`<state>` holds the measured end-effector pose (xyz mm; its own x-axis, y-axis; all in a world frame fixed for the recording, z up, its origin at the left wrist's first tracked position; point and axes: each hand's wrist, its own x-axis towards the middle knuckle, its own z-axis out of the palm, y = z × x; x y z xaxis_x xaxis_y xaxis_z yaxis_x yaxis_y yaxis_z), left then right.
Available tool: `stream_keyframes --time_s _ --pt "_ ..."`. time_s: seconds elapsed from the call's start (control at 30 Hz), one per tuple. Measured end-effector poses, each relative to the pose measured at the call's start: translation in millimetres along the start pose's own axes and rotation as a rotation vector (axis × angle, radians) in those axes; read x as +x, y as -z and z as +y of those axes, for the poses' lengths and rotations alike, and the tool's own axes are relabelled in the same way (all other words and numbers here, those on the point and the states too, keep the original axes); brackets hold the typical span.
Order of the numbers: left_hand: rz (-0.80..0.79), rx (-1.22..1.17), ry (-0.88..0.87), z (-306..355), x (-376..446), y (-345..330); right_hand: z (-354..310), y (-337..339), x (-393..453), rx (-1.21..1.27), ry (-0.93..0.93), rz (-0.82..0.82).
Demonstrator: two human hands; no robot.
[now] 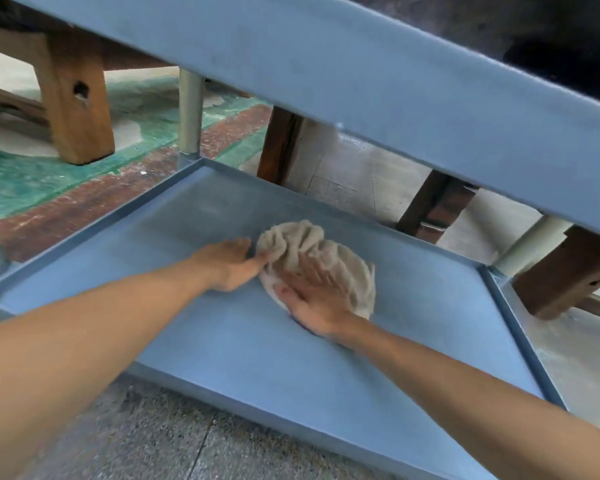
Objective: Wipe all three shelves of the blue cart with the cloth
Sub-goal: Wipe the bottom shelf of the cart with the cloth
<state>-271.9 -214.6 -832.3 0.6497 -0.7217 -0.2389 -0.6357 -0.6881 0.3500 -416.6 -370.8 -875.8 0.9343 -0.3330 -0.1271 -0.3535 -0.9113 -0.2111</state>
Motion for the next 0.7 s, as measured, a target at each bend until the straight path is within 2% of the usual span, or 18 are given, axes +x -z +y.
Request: stream_keyframes --time_s 0.07,0.13,0.2,0.23,0.33,0.37,0.43,0.5,0.53,0.63,0.7 --pt "-0.014 -0.009 -0.027 -6 -13 7 -34 -12 -21 -0.006 0.158 -0.067" --pt "0.035 0.102 -0.089 -8 -28 6 -59 -15 -53 -0.02 0.326 -0.108" --pt "0.048 0.238 -0.213 -10 -42 6 -77 -16 -88 0.029 0.417 -0.205" --pt "-0.005 0.284 -0.27 -10 -49 8 -81 -15 -103 0.075 0.44 -0.252" --pt "-0.279 0.254 -0.266 -7 -67 8 -82 -5 -130 0.314 0.447 -0.315" --pt "-0.301 0.236 -0.253 -6 -72 8 -82 2 -131 0.417 0.399 -0.286" --pt "-0.236 0.22 -0.191 -6 -77 12 -78 16 -120 0.552 0.212 -0.111" --pt "-0.227 0.23 -0.132 -10 -80 24 -72 26 -99 0.412 0.037 0.069" --pt "-0.25 0.253 -0.128 -11 -83 30 -71 31 -91 0.299 -0.007 0.062" --pt "-0.219 0.259 -0.263 -10 -101 47 -77 40 -75 0.091 0.083 -0.164" --pt "-0.178 0.143 -0.365 -10 -117 58 -84 47 -67 -0.002 0.12 -0.23"
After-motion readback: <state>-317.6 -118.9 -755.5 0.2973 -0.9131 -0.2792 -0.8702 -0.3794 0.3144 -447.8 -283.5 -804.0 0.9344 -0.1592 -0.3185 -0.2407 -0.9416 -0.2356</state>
